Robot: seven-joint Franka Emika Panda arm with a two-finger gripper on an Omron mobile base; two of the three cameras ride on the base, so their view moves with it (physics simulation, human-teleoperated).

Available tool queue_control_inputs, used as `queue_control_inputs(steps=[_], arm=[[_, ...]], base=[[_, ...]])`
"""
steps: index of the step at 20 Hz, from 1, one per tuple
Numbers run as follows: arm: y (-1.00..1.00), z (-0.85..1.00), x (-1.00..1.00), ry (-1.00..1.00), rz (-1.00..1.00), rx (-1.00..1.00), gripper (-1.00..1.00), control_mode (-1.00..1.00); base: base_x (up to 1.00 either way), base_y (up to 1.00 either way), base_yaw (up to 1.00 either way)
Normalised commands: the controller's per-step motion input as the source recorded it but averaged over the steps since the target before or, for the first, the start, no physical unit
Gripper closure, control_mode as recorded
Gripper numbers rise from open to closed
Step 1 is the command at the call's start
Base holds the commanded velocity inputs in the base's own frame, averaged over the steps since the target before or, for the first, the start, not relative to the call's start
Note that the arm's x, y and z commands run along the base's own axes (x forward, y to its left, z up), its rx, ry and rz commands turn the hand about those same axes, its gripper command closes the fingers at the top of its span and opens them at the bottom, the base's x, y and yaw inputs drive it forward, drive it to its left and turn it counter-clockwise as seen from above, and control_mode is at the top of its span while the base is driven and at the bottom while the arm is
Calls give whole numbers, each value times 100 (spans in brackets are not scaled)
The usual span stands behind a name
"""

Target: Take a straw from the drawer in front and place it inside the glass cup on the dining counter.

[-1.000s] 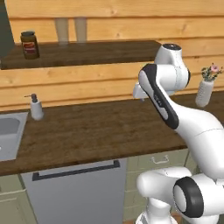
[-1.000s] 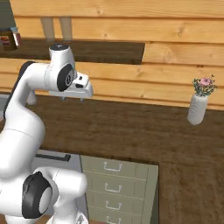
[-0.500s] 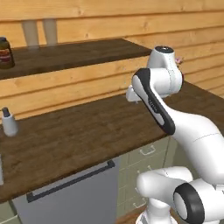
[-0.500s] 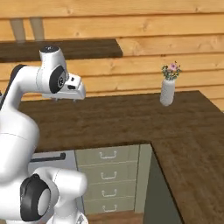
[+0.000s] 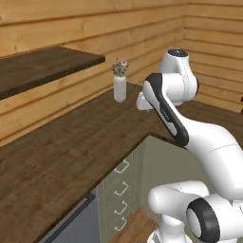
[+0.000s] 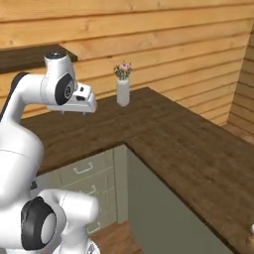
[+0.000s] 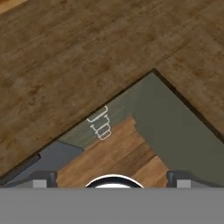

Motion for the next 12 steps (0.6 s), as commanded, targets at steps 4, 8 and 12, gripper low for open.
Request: queue_control_inputs(steps=[4, 8, 12], arm=[[0, 0, 0, 0, 0, 0, -100, 100], [0, 0, 0, 0, 0, 0, -100, 100], [0, 0, 0, 0, 0, 0, -100, 100]], base=[[-28, 50, -63], [-48, 59, -57], [-43, 69, -52]])
